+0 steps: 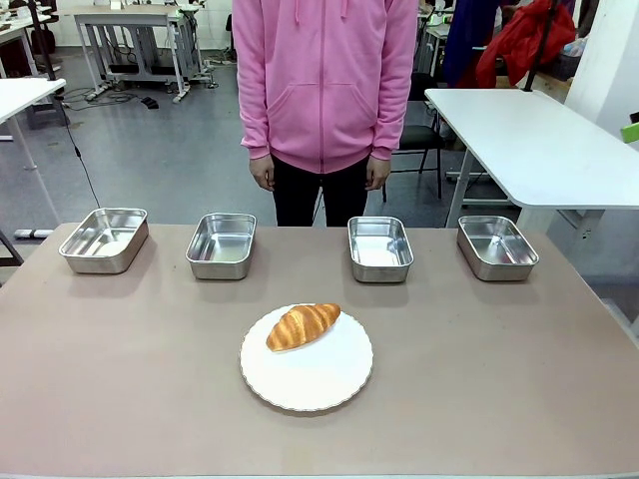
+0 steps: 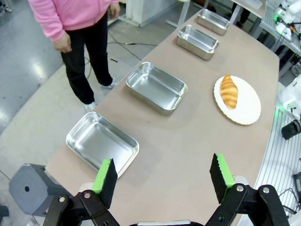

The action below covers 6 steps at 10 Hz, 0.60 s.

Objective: Place the bread in the container.
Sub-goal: Place the Butter Roll into the Airtight Container indicated by the human.

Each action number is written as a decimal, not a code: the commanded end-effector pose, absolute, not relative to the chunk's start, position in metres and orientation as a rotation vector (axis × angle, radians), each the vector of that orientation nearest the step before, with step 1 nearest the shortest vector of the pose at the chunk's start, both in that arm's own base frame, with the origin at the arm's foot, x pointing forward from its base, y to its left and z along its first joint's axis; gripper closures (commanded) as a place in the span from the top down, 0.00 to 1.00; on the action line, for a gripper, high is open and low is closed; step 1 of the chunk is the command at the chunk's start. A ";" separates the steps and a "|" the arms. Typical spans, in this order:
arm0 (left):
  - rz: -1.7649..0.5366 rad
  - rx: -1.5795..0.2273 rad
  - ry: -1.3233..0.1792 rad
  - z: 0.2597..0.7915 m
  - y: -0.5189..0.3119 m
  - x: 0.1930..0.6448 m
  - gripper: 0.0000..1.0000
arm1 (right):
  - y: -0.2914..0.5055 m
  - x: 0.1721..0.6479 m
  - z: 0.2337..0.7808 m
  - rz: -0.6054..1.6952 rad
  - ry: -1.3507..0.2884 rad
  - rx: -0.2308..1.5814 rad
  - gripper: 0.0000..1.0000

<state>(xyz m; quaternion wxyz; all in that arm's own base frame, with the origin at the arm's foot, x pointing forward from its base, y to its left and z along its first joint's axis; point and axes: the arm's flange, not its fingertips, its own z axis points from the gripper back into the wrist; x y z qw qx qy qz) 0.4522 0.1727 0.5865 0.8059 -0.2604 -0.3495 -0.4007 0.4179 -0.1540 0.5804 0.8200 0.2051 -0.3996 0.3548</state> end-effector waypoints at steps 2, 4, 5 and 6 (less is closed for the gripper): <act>-0.863 -0.560 -0.752 0.587 0.172 0.452 1.00 | -0.152 0.419 0.580 0.763 -0.872 0.445 1.00; -0.863 -0.560 -0.752 0.587 0.172 0.452 1.00 | -0.152 0.419 0.580 0.763 -0.872 0.445 1.00; -0.863 -0.560 -0.752 0.587 0.172 0.452 1.00 | -0.152 0.419 0.580 0.763 -0.872 0.445 1.00; -0.863 -0.560 -0.752 0.587 0.172 0.452 1.00 | -0.152 0.419 0.580 0.763 -0.872 0.445 1.00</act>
